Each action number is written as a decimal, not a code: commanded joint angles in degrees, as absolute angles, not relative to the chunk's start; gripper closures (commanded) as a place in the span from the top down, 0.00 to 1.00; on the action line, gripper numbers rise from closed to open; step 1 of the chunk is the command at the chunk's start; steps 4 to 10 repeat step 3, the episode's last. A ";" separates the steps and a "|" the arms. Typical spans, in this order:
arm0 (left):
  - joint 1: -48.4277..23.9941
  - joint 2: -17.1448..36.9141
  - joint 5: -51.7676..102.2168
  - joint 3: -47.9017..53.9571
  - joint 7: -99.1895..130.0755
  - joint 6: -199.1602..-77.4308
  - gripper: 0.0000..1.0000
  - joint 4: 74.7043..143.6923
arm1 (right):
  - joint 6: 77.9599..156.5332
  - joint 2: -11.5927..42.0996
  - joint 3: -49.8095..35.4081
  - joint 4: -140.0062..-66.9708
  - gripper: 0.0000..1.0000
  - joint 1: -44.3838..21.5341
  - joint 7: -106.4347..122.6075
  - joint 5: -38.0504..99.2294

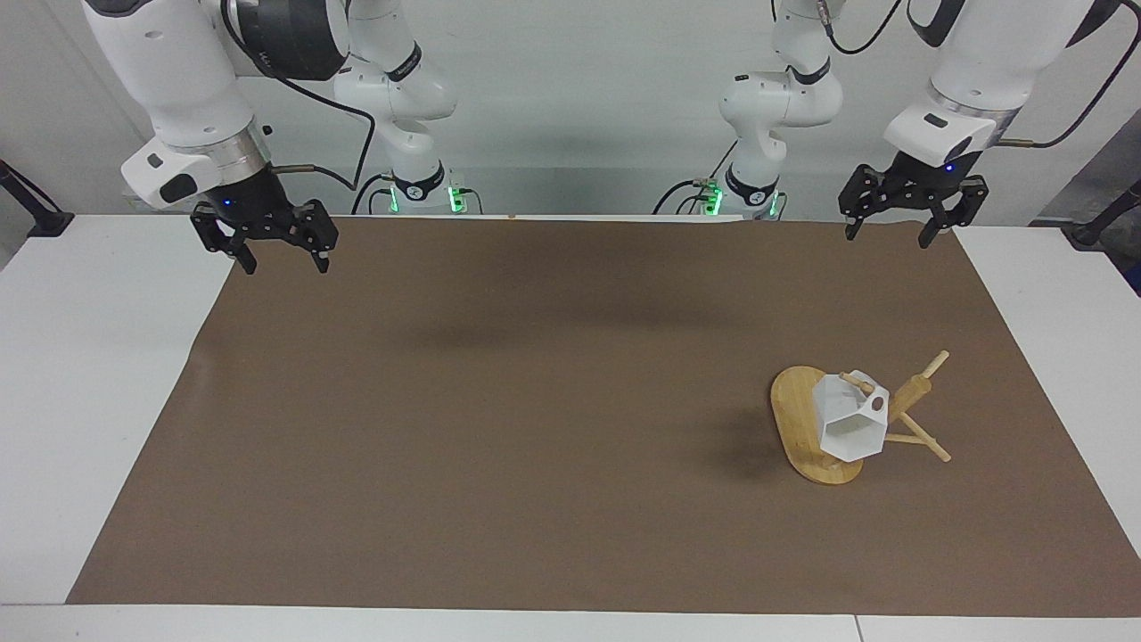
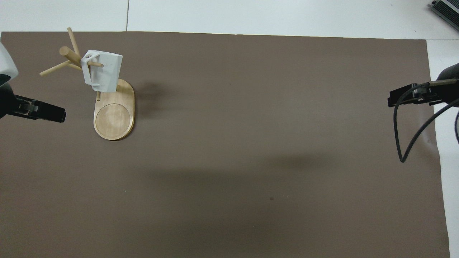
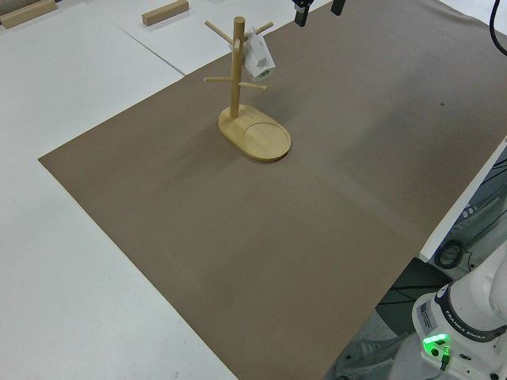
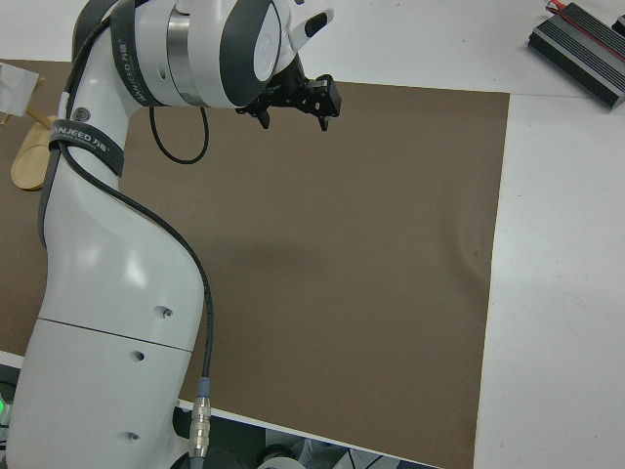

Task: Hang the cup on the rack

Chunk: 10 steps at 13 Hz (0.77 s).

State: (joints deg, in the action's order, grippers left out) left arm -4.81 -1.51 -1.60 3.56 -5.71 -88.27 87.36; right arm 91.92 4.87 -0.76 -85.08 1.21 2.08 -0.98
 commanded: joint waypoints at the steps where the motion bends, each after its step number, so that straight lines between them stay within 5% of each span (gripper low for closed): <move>1: -5.71 -1.58 -2.29 2.37 -6.50 -86.22 1.00 86.13 | 91.14 3.78 -1.14 -85.96 1.00 1.76 1.58 -0.97; 10: -5.45 -1.67 -1.94 2.46 -6.59 -85.96 1.00 86.13 | 91.14 3.78 -1.14 -85.96 1.00 1.76 1.58 -0.97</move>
